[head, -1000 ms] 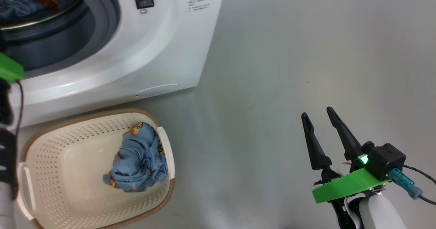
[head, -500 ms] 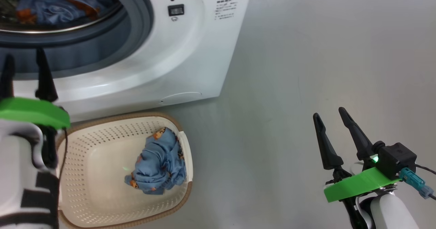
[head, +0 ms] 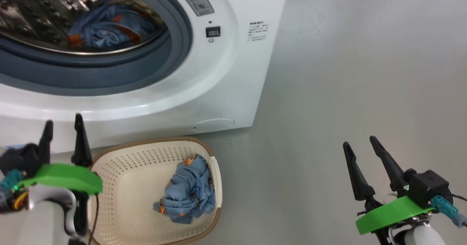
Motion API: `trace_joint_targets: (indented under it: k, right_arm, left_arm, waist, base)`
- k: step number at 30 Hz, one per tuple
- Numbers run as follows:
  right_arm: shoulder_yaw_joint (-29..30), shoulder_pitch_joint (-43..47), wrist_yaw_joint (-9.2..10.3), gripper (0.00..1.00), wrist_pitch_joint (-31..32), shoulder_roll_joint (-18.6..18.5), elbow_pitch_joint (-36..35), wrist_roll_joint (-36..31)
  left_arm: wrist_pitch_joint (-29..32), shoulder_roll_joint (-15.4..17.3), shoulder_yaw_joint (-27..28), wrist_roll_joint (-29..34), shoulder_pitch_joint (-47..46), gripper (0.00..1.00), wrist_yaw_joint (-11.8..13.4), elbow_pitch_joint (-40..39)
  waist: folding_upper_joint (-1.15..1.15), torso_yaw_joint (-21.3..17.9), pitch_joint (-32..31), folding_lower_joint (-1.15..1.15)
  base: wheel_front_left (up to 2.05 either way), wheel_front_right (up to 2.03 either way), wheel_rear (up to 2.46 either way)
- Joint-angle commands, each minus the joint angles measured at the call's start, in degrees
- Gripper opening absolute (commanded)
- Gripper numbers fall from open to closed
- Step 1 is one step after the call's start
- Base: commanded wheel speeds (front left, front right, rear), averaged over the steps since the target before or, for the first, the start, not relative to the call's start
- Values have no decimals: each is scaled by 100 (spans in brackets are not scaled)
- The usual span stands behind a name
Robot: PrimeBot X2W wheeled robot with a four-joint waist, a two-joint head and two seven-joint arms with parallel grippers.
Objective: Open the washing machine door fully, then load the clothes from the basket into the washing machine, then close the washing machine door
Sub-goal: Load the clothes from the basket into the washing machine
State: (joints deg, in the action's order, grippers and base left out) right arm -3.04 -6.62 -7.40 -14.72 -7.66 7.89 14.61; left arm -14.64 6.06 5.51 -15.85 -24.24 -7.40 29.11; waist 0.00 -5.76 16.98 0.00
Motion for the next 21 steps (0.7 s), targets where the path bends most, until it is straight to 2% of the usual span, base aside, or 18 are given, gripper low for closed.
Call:
trace_joint_targets:
  k: [1, 10, 21]
  right_arm:
    - [-88, 132, -9, 100, -28, -86, -103, 7]
    - [56, 576, -9, 100, -28, -191, -97, 50]
    - [158, 967, -9, 100, -28, -232, -155, 78]
  left_arm:
    - [-36, 139, 165, 36, 198, 100, -9, -196]
    - [-36, 3, 172, 102, 1058, 100, -9, -553]
    - [-36, -54, 181, 159, 1936, 100, -9, -995]
  waist:
    - [0, 149, -244, 0]
    - [0, 354, -705, 0]
    - [0, 415, -1030, 0]
  base:
    - [0, 0, 0]
    - [0, 0, 0]
    - [0, 0, 0]
